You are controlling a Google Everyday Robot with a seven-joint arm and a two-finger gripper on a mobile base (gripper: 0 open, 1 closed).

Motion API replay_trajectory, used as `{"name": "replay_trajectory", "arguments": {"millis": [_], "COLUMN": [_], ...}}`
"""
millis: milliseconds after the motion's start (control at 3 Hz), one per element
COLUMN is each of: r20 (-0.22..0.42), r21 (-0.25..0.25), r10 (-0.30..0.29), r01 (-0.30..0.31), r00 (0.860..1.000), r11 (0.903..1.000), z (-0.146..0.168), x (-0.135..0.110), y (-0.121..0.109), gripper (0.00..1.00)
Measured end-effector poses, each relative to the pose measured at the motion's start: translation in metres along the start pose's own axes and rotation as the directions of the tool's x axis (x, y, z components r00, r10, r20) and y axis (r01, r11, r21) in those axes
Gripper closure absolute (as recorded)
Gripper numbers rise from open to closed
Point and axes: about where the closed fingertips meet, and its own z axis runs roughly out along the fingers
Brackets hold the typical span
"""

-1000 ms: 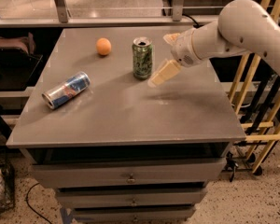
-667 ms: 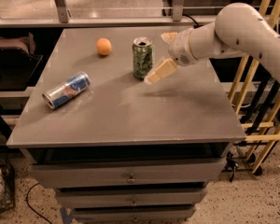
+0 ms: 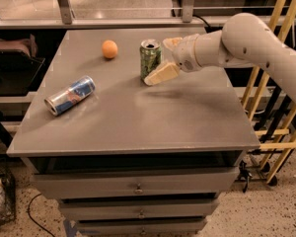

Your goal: Knock green can over

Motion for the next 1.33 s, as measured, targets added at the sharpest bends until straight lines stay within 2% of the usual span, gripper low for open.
{"name": "replay_trajectory", "arguments": {"millis": [333, 667, 1000, 1333], "r20": [0.038, 0.022, 0.043, 0.076], "r21": [-0.01, -0.018, -0.026, -0.022], "r10": [0.024, 0.025, 0.034, 0.02], "r01": [-0.024, -0.025, -0.033, -0.018], "r00": [0.999, 0.999, 0.998, 0.997], "r11": [0.9997, 0.9995, 0.9991, 0.9996], "z": [0.008, 0.015, 0.014, 0.003], "x": [-0.002, -0.002, -0.008, -0.022], "y": [0.002, 0.007, 0.009, 0.008], "gripper": [0.38, 0.62, 0.85, 1.0]}}
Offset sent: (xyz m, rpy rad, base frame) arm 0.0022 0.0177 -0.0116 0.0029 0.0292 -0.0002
